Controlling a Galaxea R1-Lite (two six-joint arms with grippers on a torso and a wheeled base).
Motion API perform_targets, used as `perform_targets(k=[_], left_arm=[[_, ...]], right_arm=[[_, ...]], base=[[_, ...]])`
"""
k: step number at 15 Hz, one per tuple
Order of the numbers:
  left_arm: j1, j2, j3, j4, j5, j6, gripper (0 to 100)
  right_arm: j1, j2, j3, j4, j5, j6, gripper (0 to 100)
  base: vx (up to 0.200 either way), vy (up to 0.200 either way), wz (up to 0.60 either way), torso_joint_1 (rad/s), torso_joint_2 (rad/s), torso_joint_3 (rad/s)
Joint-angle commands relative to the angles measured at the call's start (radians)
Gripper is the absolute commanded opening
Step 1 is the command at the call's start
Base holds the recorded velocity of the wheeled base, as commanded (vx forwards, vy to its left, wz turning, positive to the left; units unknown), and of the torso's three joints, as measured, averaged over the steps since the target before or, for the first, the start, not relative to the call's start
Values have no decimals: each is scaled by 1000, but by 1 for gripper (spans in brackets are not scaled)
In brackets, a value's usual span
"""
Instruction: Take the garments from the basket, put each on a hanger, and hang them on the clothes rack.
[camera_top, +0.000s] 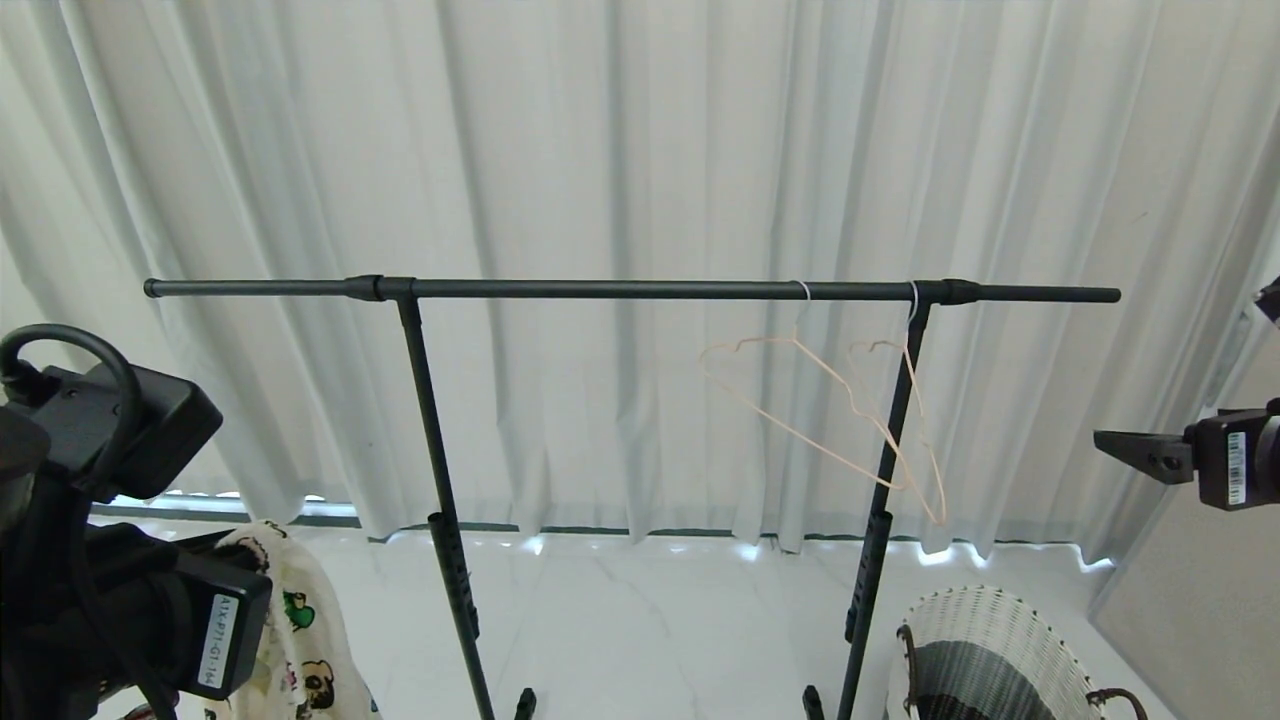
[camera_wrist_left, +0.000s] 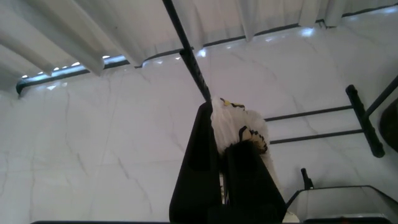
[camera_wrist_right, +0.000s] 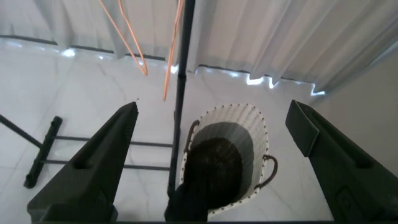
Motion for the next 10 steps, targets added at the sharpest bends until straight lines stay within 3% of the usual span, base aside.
perform_targets(k=[1,3,9,10], left_arm=[[-6,1,0,-2,2,3,0],[-6,-1,0,-17,1,4,0],[-31,2,1,-22,1,14,0],[-29,2,1,-22,1,14,0]], right_arm=[[0,11,5,0,-1,0,100],[0,12,4,-1,-1,-2,100],[0,14,4,-3,-1,-2,100],[0,14,4,-3,1,-3,100]], base=[[0,0,0,0,0,0],[0,0,0,0,0,0],[0,-200,0,6,2,2],[0,0,0,0,0,0]])
